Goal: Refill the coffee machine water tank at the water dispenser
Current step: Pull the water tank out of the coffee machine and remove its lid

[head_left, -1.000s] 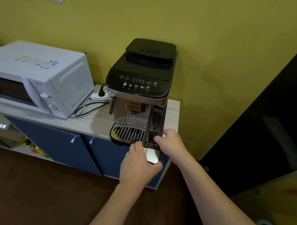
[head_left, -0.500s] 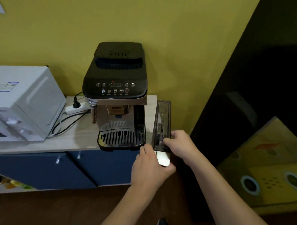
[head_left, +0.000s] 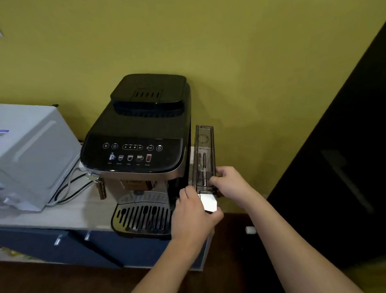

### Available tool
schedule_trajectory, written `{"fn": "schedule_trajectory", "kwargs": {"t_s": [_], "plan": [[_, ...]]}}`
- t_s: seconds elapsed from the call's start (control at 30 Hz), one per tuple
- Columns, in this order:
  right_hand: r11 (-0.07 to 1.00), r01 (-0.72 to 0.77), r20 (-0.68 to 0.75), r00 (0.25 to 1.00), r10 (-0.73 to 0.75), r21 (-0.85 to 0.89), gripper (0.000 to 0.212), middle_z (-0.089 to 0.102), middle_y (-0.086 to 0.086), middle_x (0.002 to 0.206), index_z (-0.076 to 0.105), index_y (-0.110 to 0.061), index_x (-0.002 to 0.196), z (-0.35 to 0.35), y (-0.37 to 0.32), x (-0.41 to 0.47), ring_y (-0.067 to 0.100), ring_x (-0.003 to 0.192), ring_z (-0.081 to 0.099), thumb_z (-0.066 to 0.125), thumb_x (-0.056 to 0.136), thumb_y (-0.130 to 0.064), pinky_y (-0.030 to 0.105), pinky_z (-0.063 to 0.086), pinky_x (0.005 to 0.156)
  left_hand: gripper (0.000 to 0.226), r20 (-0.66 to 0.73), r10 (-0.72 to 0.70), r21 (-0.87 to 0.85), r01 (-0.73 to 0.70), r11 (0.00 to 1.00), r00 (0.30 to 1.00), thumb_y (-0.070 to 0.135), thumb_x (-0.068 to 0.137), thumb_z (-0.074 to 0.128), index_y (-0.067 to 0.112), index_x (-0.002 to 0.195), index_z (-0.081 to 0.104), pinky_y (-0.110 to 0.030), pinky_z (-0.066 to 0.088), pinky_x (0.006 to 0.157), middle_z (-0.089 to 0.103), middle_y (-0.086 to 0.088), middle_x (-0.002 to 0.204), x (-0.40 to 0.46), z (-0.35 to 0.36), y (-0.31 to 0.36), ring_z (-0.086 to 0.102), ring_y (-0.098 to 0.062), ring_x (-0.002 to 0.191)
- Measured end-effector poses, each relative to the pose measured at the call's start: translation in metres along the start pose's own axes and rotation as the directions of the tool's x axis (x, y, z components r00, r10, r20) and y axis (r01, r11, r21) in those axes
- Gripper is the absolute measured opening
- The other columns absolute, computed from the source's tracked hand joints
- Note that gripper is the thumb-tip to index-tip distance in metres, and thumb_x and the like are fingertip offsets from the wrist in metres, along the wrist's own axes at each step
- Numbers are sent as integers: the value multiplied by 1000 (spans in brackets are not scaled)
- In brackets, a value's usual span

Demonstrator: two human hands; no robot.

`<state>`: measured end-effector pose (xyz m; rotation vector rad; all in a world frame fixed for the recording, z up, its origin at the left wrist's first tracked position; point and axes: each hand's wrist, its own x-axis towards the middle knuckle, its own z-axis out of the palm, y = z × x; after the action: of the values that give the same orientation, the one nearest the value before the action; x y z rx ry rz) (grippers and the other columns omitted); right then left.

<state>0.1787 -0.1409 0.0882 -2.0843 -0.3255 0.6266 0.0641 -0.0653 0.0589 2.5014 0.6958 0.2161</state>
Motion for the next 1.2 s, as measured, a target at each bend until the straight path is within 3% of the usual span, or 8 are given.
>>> {"fn": "schedule_trajectory", "kwargs": {"t_s": [0.2, 0.37, 0.5, 0.6, 0.7, 0.9, 1.07, 1.2], "plan": [[1000, -30, 90, 995, 29, 8, 17, 75, 4, 95, 67, -30, 96, 3, 24, 41, 28, 91, 71, 61, 88, -16, 48, 58, 84, 70, 46, -131, 4, 131, 991, 990, 54, 75, 69, 17, 126, 38, -30, 53, 82, 48, -1, 119, 23, 28, 3, 55, -18, 106], [986, -36, 201, 979, 3, 160, 26, 71, -11, 86, 62, -41, 101, -5, 41, 51, 10, 86, 70, 72, 87, -20, 36, 58, 86, 85, 91, -163, 45, 159, 986, 982, 59, 81, 64, 14, 143, 29, -29, 51, 92, 45, -3, 136, 22, 26, 1, 53, -18, 120], [947, -127, 183, 980, 75, 296, 38, 66, 2, 103, 55, -14, 134, -13, 52, 71, 24, 94, 67, 60, 96, -18, 41, 56, 86, 89, 91, -99, 185, 81, 979, 991, 65, 86, 54, 16, 152, 19, -30, 43, 102, 38, -4, 143, 27, 8, 9, 44, -19, 130], [985, 29, 39, 999, -36, 172, 41, 65, 4, 120, 53, -11, 140, -25, 49, 95, 21, 107, 61, 54, 98, -14, 41, 48, 101, 58, 20, 18, 217, -22, 976, 1000, 46, 97, 48, 18, 145, 34, -25, 43, 97, 42, -3, 136, 43, -7, 29, 47, -16, 122], [972, 233, -37, 971, -234, -38, 43, 54, 5, 144, 54, -15, 140, -35, 31, 111, 19, 134, 48, 48, 98, -8, 24, 33, 109, 34, 10, 63, 304, -64, 951, 998, 26, 102, 45, 13, 133, 47, -29, 47, 89, 49, -8, 128, 75, -5, 49, 55, -21, 113], [801, 423, 211, 906, -366, -424, 53, 31, 3, 160, 49, -19, 144, -32, 23, 136, 22, 144, 34, 41, 95, -1, 31, 30, 112, 31, 91, -137, 444, 83, 892, 986, 8, 98, 46, 3, 127, 55, -36, 49, 90, 56, -19, 127, 127, 13, 65, 58, -33, 115], [790, 430, 189, 903, -387, -437, 49, 31, 1, 160, 52, -21, 142, -27, 33, 141, 20, 143, 34, 45, 96, -6, 32, 32, 113, 30, 102, -186, 477, 116, 871, 977, 5, 97, 45, 5, 121, 63, -37, 52, 88, 65, -17, 121, 136, 16, 66, 63, -33, 112], [892, 380, 115, 925, -363, -245, 38, 40, 4, 155, 57, -20, 137, -29, 32, 134, 18, 139, 42, 49, 100, -16, 20, 29, 107, 24, 93, -210, 406, 155, 901, 973, 6, 94, 52, 7, 113, 66, -36, 53, 83, 68, -15, 115, 136, 5, 71, 64, -33, 109]]}}
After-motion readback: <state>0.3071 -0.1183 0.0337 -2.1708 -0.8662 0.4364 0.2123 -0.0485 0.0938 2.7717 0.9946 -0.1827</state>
